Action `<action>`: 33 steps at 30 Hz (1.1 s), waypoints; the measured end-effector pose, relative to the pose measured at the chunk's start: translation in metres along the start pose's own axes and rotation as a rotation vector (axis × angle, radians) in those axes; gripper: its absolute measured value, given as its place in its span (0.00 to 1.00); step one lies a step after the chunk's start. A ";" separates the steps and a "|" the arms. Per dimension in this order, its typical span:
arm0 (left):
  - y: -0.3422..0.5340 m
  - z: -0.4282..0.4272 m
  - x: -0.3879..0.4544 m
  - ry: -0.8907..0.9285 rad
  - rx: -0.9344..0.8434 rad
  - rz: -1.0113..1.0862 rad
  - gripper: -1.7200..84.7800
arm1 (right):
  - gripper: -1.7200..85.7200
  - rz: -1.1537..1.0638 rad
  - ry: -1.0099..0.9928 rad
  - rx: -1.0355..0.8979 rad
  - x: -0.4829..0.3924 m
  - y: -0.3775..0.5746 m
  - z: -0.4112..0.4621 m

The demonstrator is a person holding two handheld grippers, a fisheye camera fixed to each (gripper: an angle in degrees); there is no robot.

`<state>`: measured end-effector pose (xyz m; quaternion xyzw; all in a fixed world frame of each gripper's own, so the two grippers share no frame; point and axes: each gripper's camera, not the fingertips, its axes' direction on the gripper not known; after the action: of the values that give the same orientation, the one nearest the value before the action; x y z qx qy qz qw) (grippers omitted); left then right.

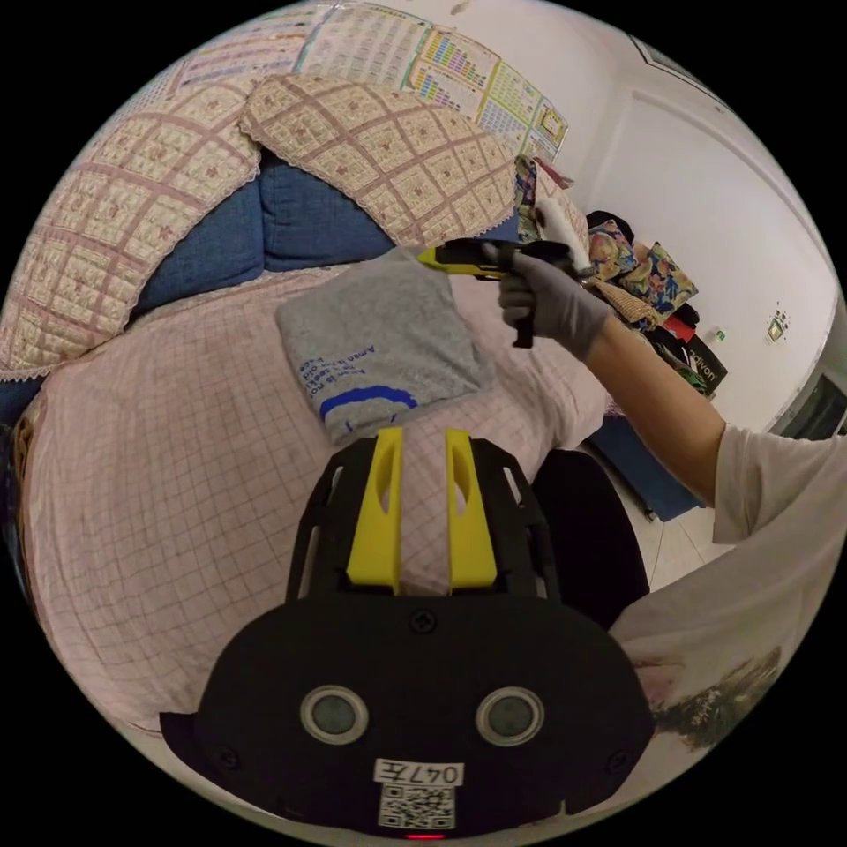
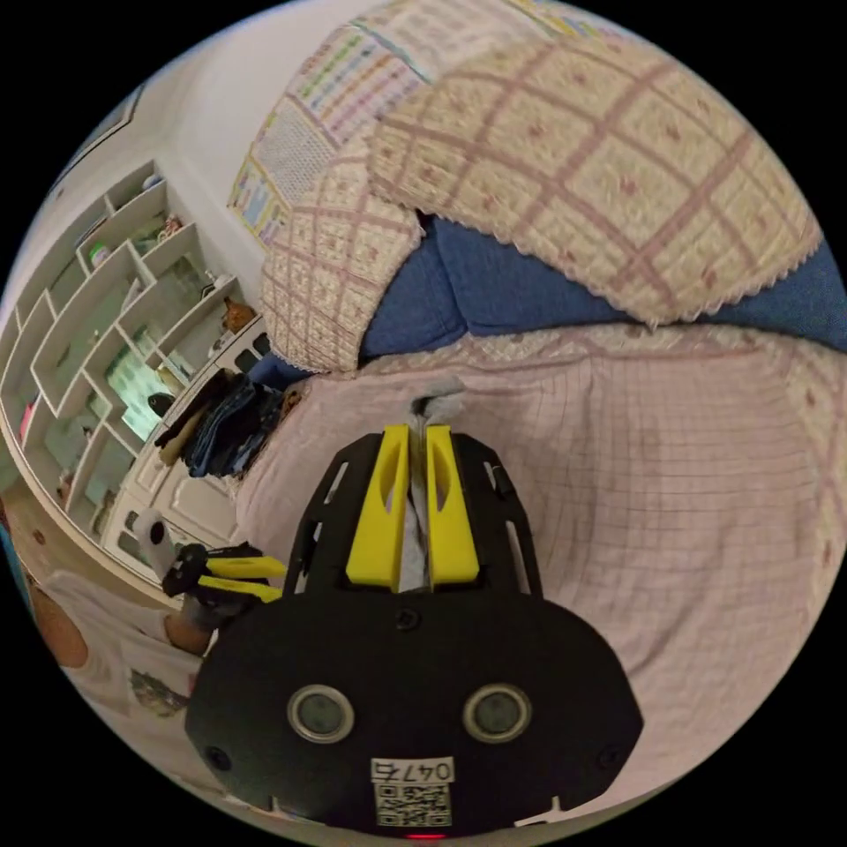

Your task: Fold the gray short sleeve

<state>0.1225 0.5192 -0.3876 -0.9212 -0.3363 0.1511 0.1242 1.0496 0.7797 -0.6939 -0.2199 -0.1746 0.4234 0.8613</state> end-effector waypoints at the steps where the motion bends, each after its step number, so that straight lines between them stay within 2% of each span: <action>1: -0.002 -0.002 -0.004 0.003 0.005 0.002 0.11 | 0.02 -0.035 0.016 0.048 -0.018 0.012 -0.037; 6: -0.016 -0.016 -0.038 0.009 0.004 0.031 0.10 | 0.02 -0.125 0.156 0.185 -0.077 0.076 -0.202; 11: -0.024 -0.018 -0.060 0.024 -0.007 0.053 0.10 | 0.02 -0.059 0.529 0.222 -0.095 0.140 -0.378; 14: -0.032 -0.007 -0.070 0.037 -0.034 0.068 0.10 | 0.02 0.027 0.672 0.230 -0.086 0.166 -0.450; 17: -0.041 0.002 -0.073 0.041 -0.044 0.092 0.10 | 0.02 0.094 0.747 0.240 -0.067 0.176 -0.504; 21: -0.052 0.005 -0.076 -0.021 -0.034 0.126 0.09 | 0.02 0.108 0.736 0.277 -0.038 0.151 -0.561; 24: -0.057 0.001 -0.085 -0.069 -0.034 0.153 0.08 | 0.02 0.119 0.788 0.408 -0.006 0.114 -0.625; 27: -0.059 -0.010 -0.105 -0.148 -0.014 0.147 0.08 | 0.02 0.208 0.867 0.635 0.036 0.098 -0.695; 29: -0.056 -0.023 -0.120 -0.204 0.014 0.136 0.07 | 0.02 0.380 0.888 0.791 0.081 0.110 -0.739; 31: -0.051 -0.036 -0.136 -0.275 0.033 0.133 0.07 | 0.03 0.523 0.919 0.865 0.116 0.134 -0.758; 33: -0.037 -0.049 -0.160 -0.371 0.023 0.122 0.07 | 0.03 0.723 0.941 0.840 0.152 0.165 -0.766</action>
<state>0.0018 0.4354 -0.2985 -0.8947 -0.2951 0.3296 0.0613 1.4032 0.8156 -1.4086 -0.0732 0.4754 0.5735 0.6631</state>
